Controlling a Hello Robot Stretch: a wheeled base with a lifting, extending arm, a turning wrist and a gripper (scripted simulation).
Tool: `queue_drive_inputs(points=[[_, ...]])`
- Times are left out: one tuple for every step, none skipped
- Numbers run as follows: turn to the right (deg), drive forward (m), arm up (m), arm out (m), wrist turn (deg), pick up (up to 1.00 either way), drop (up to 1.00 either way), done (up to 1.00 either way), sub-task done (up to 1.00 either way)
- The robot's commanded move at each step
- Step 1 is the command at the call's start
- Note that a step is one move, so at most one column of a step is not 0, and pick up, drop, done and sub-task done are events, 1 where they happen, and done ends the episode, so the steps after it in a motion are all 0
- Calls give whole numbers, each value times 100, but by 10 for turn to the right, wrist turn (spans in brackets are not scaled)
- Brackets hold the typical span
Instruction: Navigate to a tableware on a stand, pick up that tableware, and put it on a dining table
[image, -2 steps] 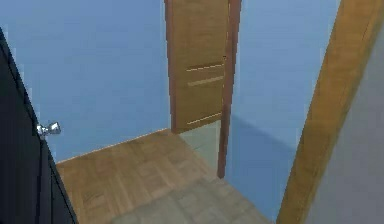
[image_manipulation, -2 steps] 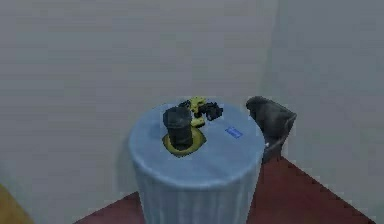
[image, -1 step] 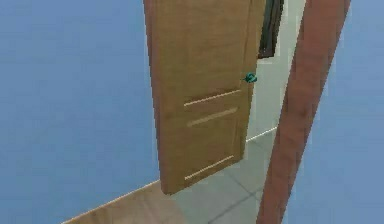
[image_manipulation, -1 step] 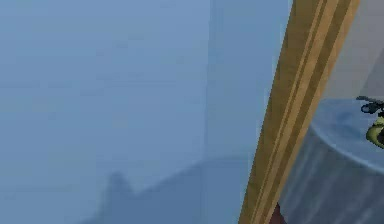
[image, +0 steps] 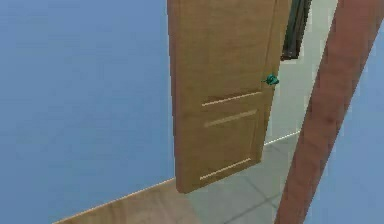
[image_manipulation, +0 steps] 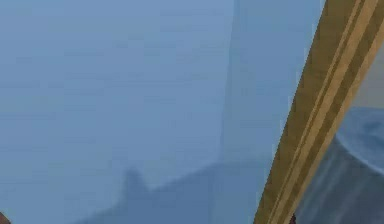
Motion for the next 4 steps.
queue_drive_inputs(points=[[0, 50, 0, 0, 0, 0, 0, 0, 0], [120, 0, 0, 0, 0, 0, 0, 0, 0], [0, 25, 0, 0, 0, 0, 0, 0, 0], [450, 0, 0, 0, 0, 0, 0, 0, 0]])
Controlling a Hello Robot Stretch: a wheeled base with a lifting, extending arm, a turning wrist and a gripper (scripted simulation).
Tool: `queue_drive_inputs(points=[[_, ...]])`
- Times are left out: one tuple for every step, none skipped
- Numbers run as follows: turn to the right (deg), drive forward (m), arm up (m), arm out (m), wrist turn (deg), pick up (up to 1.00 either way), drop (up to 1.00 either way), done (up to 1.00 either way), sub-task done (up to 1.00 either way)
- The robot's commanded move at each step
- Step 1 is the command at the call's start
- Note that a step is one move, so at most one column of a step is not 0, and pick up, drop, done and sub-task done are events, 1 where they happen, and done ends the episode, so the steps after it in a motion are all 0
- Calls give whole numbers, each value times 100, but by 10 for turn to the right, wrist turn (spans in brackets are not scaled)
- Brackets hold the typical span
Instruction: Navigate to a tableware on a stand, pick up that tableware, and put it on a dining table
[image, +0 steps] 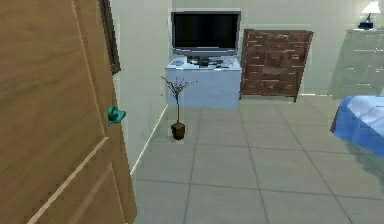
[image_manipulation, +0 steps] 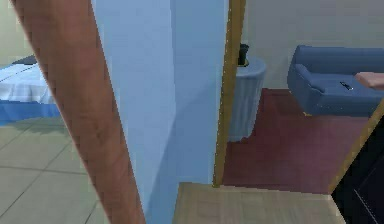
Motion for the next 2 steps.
queue_drive_inputs(points=[[0, 30, 0, 0, 0, 0, 0, 0, 0], [150, 0, 0, 0, 0, 0, 0, 0, 0]])
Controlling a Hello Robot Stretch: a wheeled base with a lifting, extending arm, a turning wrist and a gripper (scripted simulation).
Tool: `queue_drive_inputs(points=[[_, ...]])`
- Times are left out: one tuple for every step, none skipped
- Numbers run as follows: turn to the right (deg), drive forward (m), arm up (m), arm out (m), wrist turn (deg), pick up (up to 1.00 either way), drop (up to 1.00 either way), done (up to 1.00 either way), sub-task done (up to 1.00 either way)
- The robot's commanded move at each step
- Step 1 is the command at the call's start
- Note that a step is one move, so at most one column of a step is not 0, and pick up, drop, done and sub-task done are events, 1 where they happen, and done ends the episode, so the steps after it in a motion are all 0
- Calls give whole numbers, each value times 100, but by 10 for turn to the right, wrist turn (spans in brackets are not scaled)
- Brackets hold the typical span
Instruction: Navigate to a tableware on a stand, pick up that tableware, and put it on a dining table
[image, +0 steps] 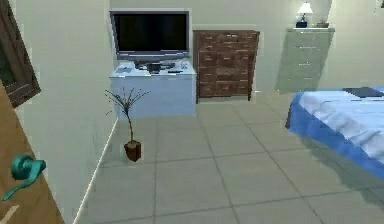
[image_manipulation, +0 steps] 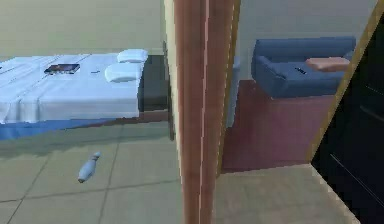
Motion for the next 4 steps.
queue_drive_inputs(points=[[0, 100, 0, 0, 0, 0, 0, 0, 0], [0, 100, 0, 0, 0, 0, 0, 0, 0], [450, 0, 0, 0, 0, 0, 0, 0, 0], [360, 0, 0, 0, 0, 0, 0, 0, 0]])
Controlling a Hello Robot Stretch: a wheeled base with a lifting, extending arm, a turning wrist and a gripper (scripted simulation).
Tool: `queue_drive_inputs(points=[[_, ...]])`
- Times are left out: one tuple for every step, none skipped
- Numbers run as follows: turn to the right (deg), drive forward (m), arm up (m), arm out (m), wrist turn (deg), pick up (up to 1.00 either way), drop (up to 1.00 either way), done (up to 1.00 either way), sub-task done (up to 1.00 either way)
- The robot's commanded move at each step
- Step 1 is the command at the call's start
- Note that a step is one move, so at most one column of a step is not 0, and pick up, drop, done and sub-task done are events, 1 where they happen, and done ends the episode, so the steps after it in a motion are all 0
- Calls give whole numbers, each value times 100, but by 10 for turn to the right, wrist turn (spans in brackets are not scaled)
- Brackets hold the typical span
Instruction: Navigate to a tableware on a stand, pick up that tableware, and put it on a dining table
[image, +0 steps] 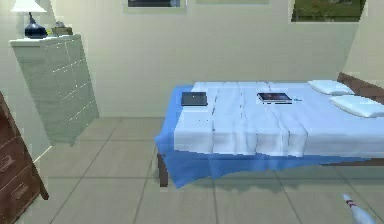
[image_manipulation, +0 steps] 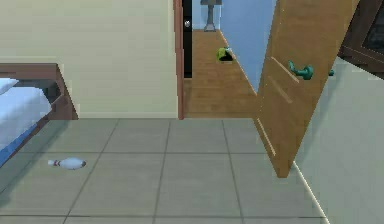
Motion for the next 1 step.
queue_drive_inputs(points=[[0, 5, 0, 0, 0, 0, 0, 0, 0]])
